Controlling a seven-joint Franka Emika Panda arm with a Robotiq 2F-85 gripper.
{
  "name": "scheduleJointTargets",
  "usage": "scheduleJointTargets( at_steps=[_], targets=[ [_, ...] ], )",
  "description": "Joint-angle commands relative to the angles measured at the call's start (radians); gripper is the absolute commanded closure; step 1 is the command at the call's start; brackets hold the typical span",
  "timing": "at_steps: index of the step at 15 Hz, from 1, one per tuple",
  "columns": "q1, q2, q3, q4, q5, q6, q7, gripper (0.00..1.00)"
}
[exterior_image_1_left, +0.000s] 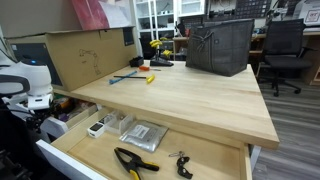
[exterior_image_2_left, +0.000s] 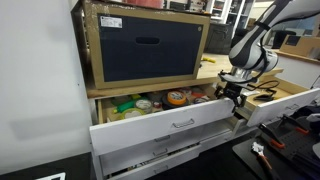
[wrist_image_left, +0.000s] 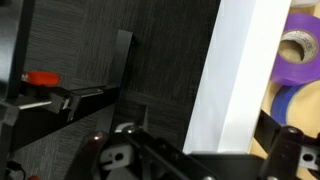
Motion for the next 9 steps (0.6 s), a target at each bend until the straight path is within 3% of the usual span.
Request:
scheduleJointTargets(
  at_steps=[1,9],
  targets=[
    [0.025,-0.038,0.019,-0.071,-0.002,-0.008,0.030,0.00],
    [0.050,-0.079,0.077,-0.167,0.017,-0.002,0.019,0.00]
  ],
)
